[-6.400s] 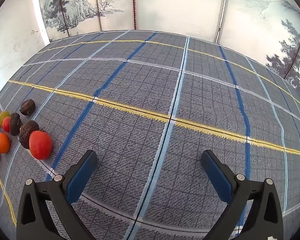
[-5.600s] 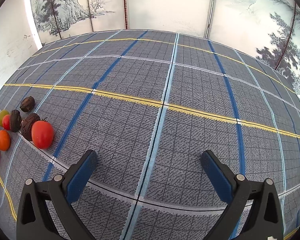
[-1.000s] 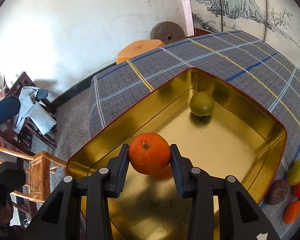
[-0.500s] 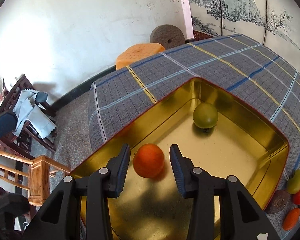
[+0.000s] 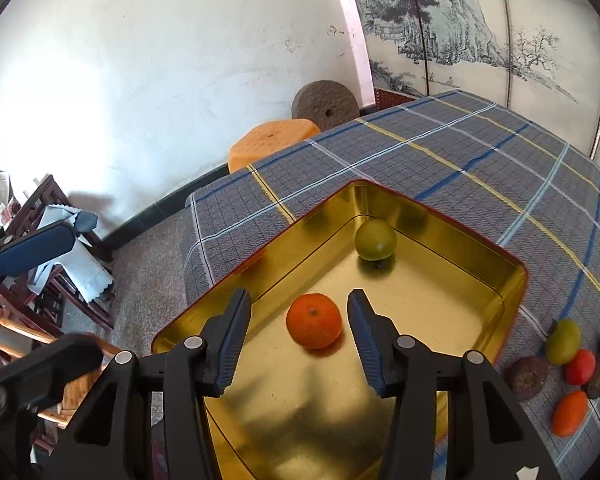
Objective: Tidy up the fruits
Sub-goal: 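Grasp a brown mangosteen with the left gripper while the right gripper moves to the fruits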
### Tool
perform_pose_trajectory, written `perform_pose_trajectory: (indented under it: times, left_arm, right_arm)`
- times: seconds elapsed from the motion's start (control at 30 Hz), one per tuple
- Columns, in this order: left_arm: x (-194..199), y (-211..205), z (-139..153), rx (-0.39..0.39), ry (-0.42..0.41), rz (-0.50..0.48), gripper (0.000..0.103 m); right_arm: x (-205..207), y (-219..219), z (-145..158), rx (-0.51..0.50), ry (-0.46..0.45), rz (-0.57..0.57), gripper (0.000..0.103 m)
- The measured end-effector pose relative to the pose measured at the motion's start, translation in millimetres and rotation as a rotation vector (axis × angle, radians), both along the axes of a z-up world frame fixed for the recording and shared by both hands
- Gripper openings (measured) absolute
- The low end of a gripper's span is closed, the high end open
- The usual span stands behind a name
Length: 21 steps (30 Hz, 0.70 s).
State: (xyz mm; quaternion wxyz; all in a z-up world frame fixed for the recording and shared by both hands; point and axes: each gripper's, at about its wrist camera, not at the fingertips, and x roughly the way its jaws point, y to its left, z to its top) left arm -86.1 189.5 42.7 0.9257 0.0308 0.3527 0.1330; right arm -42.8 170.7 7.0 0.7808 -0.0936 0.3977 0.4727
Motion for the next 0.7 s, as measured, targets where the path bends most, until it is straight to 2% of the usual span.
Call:
perform_pose_trajectory:
  times: [0.17,0.33,0.47,0.53,0.7]
  left_arm:
    - [1.0,-6.2,1.2,0.013,0.0,-0.011,0.071]
    - [2.6,-15.2,3.0,0.031,0.001,-0.027,0.071]
    - [3.7,-20.9,4.0,0.041,0.003,-0.043,0.071]
    - [4.3,-26.4,4.4,0.051,0.005,-0.053,0.071]
    - [9.0,-42.4,5.1,0.08,0.014,-0.084,0.071]
  right_arm:
    - [-8.7,-34.0,10.8,0.036,-0.03,-0.032,0.053]
    - [-14.6,-73.6,15.9,0.012,-0.084,-0.08,0.057]
    - [-17.2,-114.2,15.5,0.001,-0.1,-0.149,0.058]
    - [-16.4,-133.8,14.3,-0.003,-0.105,-0.184,0.062]
    - [-7.2,-190.7,4.1,-0.017,-0.099,-0.303,0.063]
